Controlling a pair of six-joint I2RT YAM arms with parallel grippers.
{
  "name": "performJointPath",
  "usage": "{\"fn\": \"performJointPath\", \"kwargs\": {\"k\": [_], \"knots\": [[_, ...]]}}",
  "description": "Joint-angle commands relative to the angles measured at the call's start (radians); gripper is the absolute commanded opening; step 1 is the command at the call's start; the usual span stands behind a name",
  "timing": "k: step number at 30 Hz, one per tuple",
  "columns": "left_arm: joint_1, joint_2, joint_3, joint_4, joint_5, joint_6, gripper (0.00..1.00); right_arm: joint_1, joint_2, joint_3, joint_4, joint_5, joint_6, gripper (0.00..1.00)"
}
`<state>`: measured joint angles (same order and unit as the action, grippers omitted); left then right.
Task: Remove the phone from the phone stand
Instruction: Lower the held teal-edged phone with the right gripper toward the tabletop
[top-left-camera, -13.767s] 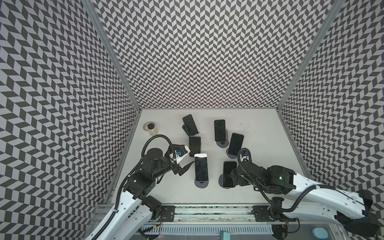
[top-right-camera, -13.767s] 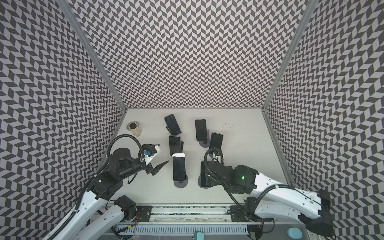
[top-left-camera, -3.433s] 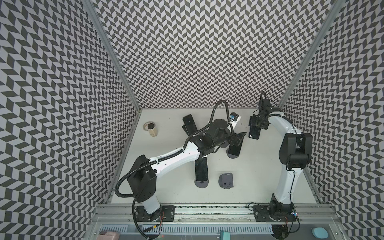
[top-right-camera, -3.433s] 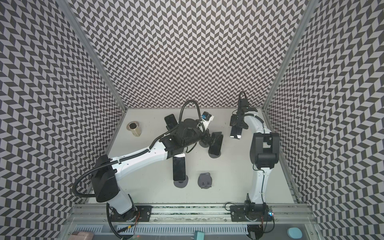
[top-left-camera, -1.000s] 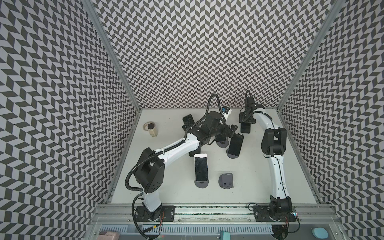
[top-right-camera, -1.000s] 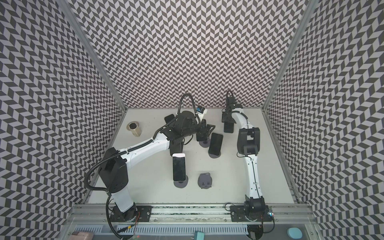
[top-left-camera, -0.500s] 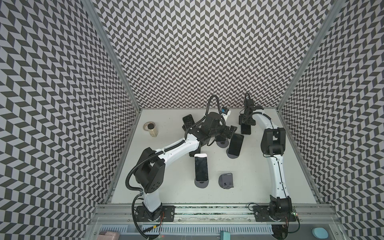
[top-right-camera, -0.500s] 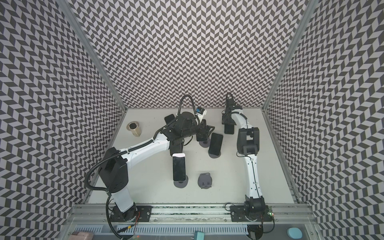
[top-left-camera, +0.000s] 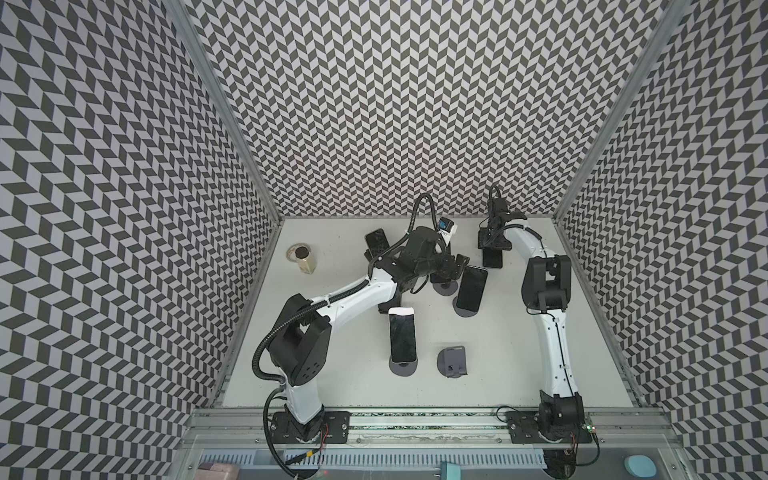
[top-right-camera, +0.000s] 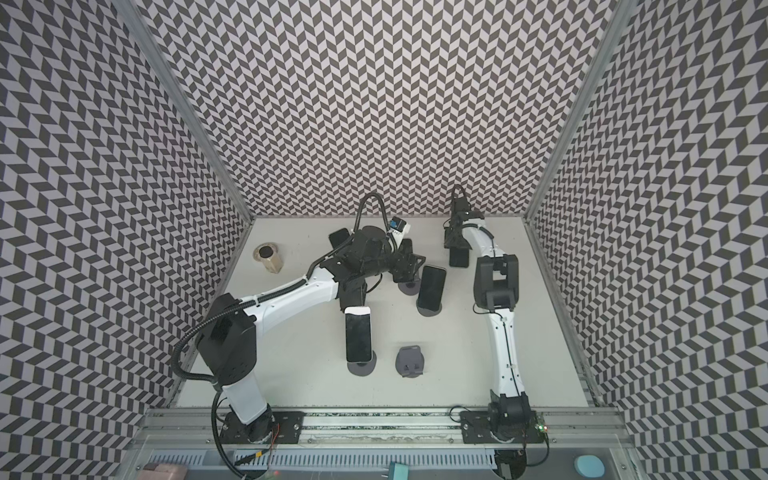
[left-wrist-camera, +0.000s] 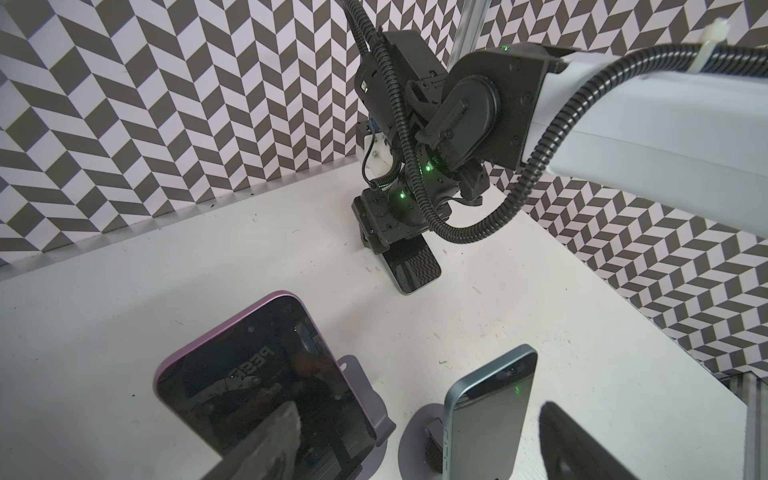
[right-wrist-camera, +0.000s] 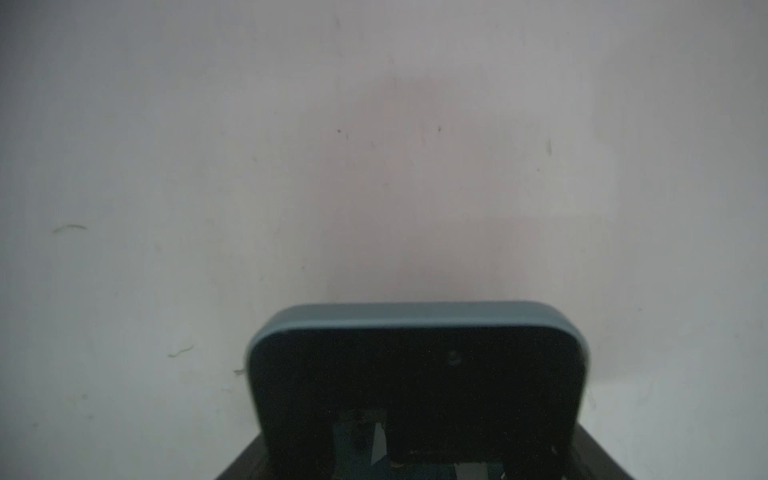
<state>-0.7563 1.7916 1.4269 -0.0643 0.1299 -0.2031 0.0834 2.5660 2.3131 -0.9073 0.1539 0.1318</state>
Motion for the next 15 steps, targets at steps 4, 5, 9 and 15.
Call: {"fn": "performJointPath", "kwargs": {"k": [4, 5, 9, 15], "knots": [[0.013, -0.018, -0.002, -0.003, 0.025, -0.012, 0.9, -0.002, 0.045, -0.071, -0.019, 0.072, -0.01, 0.58], [0.013, -0.019, -0.002, -0.003, 0.023, -0.012, 0.9, -0.002, 0.046, -0.074, -0.019, 0.071, -0.01, 0.58], [0.015, -0.02, -0.005, -0.005, 0.022, -0.015, 0.9, -0.002, 0.054, -0.077, -0.022, 0.073, -0.011, 0.59], [0.016, -0.018, -0.002, -0.004, 0.023, -0.017, 0.9, -0.002, 0.063, -0.084, -0.028, 0.054, -0.008, 0.62]]}}
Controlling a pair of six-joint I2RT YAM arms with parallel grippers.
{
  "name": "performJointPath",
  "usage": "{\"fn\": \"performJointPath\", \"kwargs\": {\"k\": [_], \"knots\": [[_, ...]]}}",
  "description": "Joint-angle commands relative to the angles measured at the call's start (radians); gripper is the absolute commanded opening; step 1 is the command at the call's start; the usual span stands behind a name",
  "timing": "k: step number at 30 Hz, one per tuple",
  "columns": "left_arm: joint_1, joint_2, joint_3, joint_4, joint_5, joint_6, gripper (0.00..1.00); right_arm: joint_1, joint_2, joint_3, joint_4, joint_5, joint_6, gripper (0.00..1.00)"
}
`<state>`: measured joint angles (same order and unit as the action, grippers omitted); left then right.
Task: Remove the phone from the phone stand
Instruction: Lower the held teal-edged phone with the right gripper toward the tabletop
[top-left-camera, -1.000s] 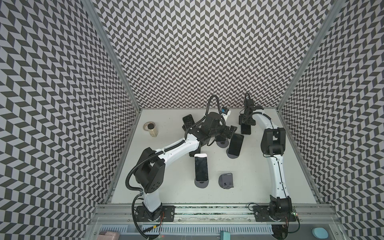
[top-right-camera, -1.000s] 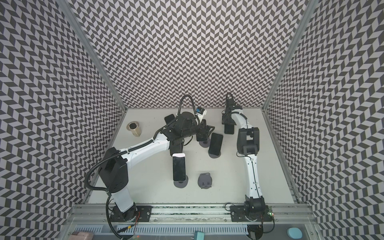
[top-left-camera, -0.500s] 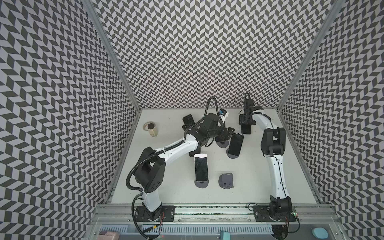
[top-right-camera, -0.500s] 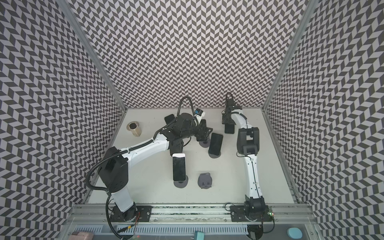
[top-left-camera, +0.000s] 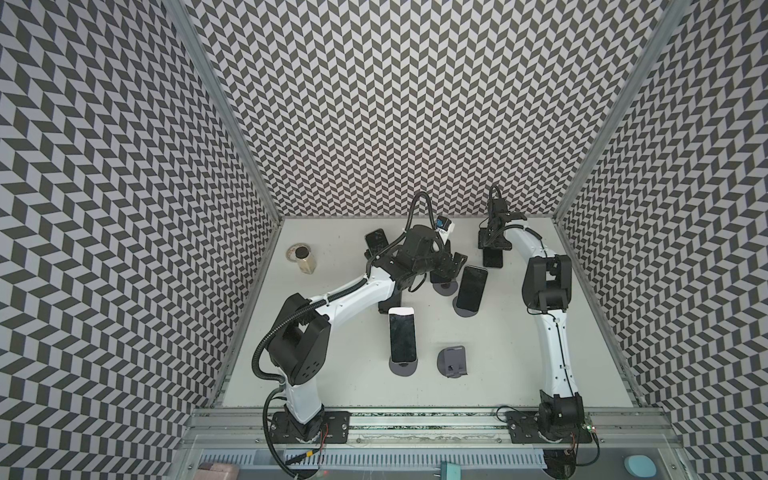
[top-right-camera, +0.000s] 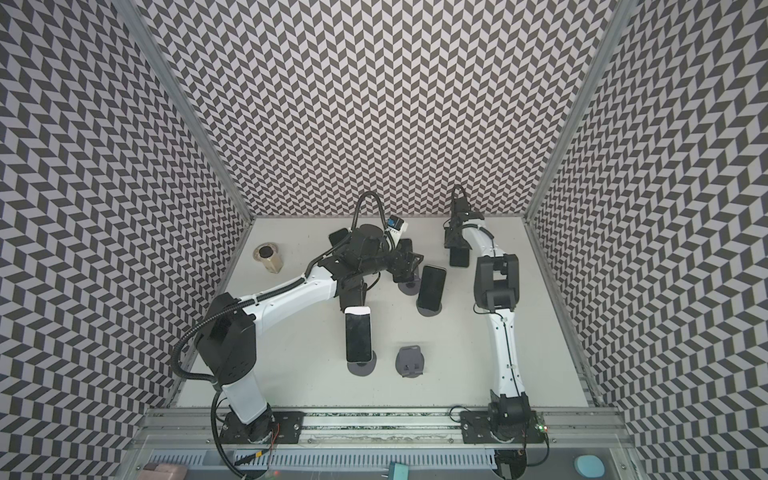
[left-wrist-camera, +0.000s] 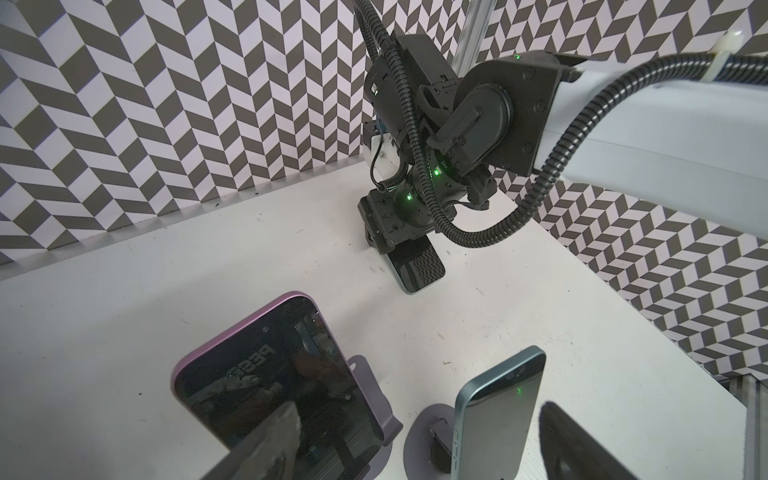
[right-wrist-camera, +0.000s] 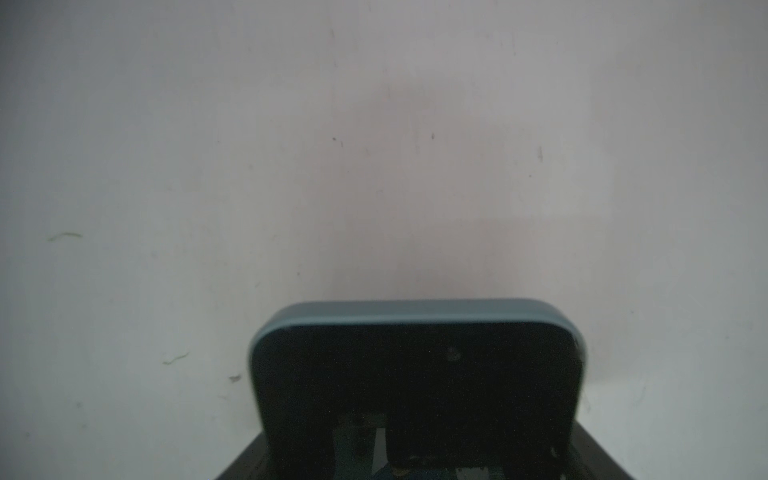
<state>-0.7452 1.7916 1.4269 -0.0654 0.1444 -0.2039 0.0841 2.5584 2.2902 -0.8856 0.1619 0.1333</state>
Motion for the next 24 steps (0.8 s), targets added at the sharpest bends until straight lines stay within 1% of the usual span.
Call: {"fn": "performJointPath", "kwargs": {"k": [1, 9, 18, 24], "knots": [[0.005, -0.017, -0.001, -0.006, 0.008, -0.015, 0.9, -0.004, 0.072, -0.064, -0.05, 0.04, -0.006, 0.62], [0.007, -0.019, -0.002, -0.018, 0.009, -0.009, 0.9, -0.004, 0.076, -0.094, -0.044, -0.013, 0.009, 0.65], [0.009, -0.024, -0.002, -0.027, 0.011, -0.012, 0.89, -0.004, 0.076, -0.133, -0.039, -0.012, 0.006, 0.69], [0.008, -0.024, 0.003, -0.034, 0.015, -0.012, 0.89, -0.004, 0.075, -0.157, -0.032, -0.024, -0.004, 0.69]]}}
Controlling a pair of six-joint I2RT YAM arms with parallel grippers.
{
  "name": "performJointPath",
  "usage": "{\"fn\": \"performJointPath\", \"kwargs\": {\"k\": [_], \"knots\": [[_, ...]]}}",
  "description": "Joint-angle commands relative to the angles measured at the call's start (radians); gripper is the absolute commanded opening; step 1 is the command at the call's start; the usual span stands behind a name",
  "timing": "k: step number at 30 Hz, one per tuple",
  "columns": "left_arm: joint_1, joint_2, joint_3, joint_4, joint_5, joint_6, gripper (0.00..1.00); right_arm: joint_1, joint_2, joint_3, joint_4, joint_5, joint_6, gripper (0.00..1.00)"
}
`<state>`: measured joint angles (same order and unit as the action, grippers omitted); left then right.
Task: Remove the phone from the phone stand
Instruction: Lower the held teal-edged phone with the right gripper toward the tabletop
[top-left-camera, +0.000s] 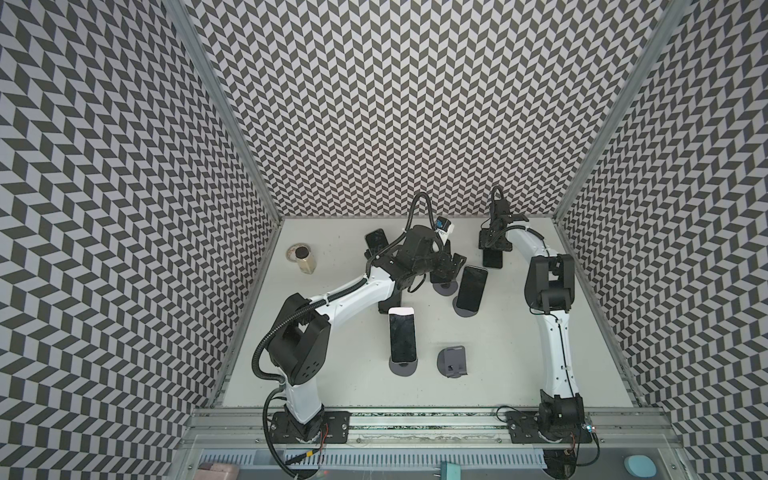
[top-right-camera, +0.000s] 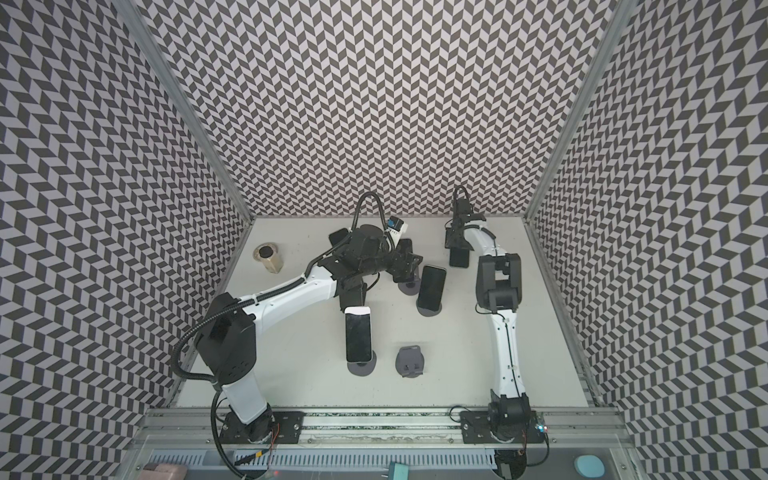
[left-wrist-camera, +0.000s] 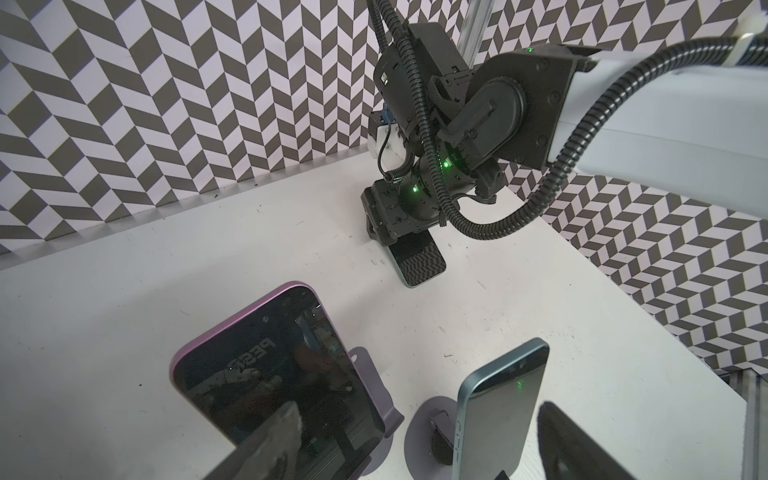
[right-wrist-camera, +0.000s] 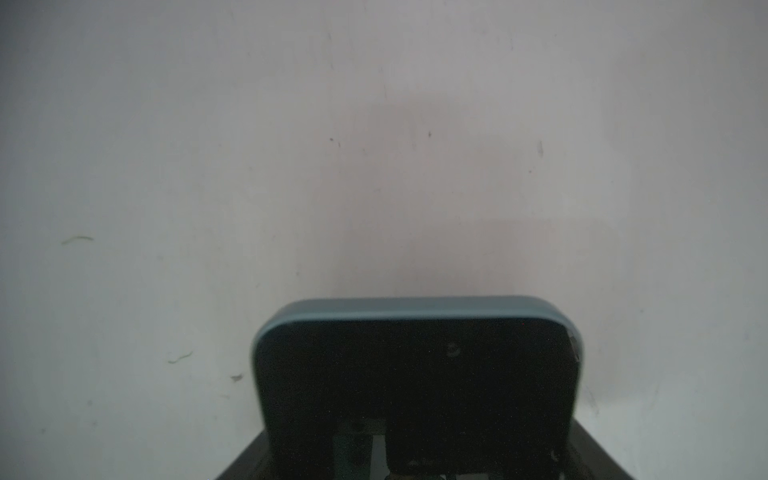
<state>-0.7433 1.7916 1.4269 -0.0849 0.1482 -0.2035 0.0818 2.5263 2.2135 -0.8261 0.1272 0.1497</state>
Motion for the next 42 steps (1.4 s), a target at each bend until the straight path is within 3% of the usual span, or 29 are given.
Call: {"fn": "performJointPath", "kwargs": {"k": [1, 42], "knots": [[0.006, -0.026, 0.005, -0.015, 0.014, -0.014, 0.89, -0.002, 0.108, -0.083, -0.092, 0.008, -0.021, 0.69], [0.005, -0.039, 0.038, -0.042, 0.048, -0.004, 0.86, -0.002, 0.075, -0.239, -0.03, -0.003, -0.025, 0.75]]}}
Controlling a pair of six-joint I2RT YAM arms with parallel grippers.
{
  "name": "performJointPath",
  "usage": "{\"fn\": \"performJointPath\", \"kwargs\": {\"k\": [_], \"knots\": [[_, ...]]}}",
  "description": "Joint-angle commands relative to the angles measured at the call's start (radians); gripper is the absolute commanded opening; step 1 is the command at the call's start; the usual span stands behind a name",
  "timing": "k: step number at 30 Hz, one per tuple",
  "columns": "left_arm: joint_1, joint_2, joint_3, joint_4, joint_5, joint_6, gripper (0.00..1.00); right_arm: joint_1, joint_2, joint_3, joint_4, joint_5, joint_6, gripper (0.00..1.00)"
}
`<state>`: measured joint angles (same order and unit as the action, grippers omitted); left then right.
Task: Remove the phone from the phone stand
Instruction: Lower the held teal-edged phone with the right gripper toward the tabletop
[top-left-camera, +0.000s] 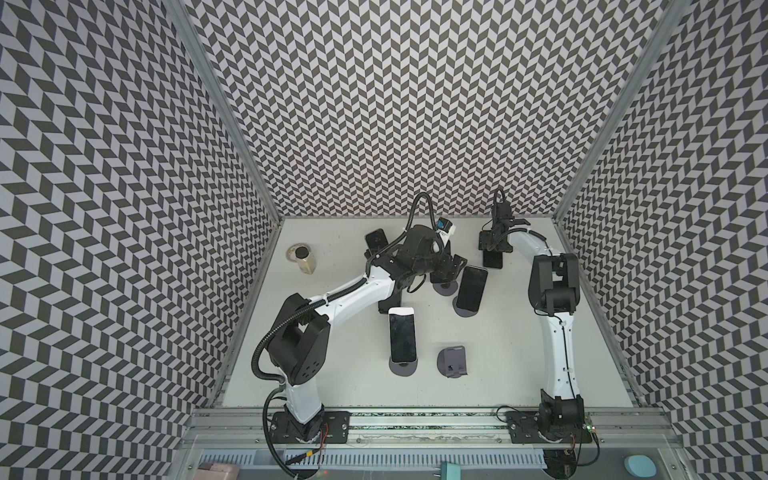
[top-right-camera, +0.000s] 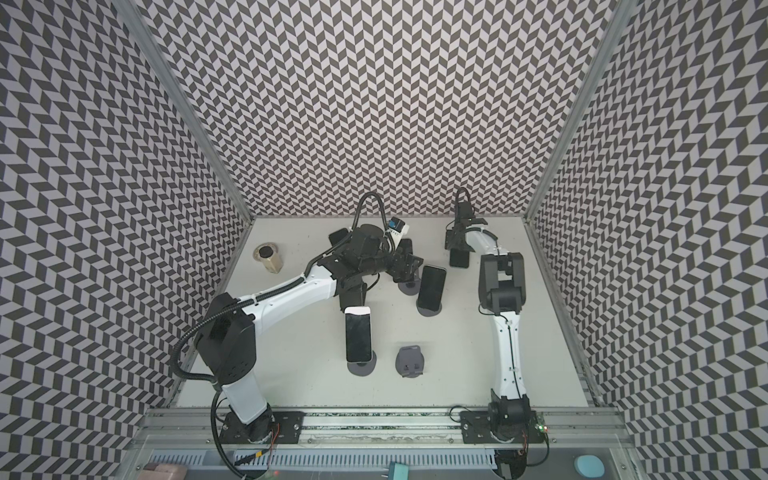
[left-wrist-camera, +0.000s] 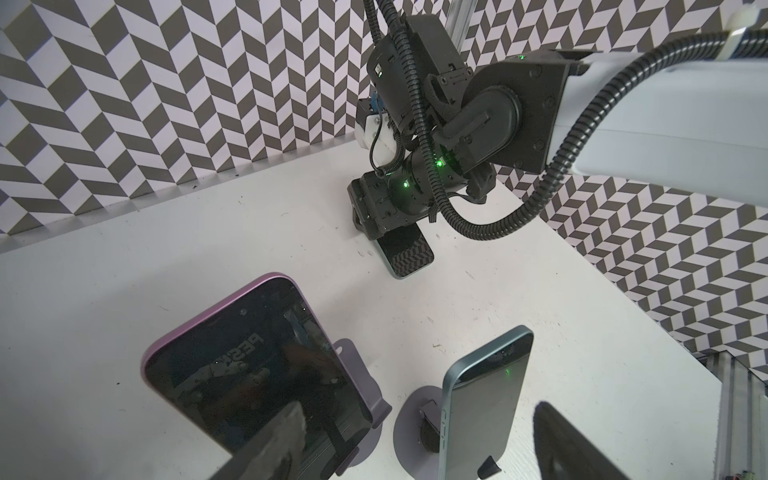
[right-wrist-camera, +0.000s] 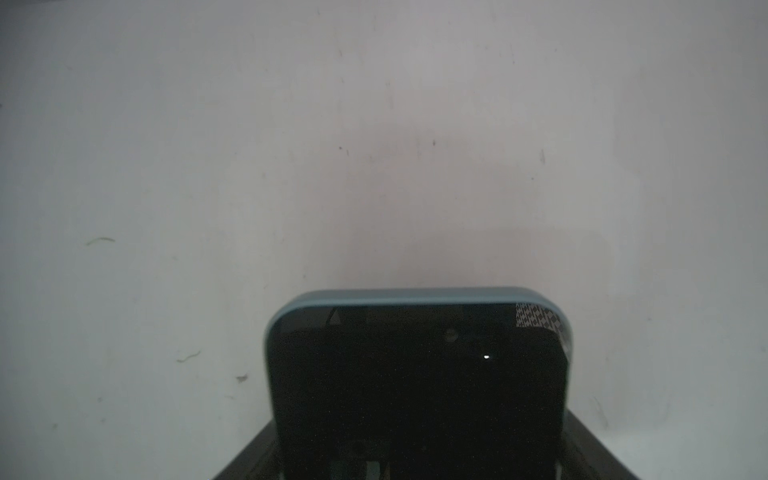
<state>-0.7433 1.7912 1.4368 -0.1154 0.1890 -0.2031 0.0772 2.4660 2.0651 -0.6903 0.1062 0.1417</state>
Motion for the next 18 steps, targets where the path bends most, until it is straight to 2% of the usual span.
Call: {"fn": "performJointPath", "kwargs": {"k": [1, 12, 18], "knots": [[0.006, -0.041, 0.027, -0.012, 0.007, -0.004, 0.86, 0.002, 0.136, -0.093, -0.165, 0.016, -0.016, 0.74], [0.006, -0.047, 0.024, -0.007, 0.005, -0.005, 0.86, 0.002, 0.134, -0.098, -0.165, 0.021, -0.006, 0.78], [0.006, -0.049, 0.025, -0.007, 0.004, -0.011, 0.86, 0.002, 0.125, -0.126, -0.151, 0.011, -0.005, 0.77]]}}
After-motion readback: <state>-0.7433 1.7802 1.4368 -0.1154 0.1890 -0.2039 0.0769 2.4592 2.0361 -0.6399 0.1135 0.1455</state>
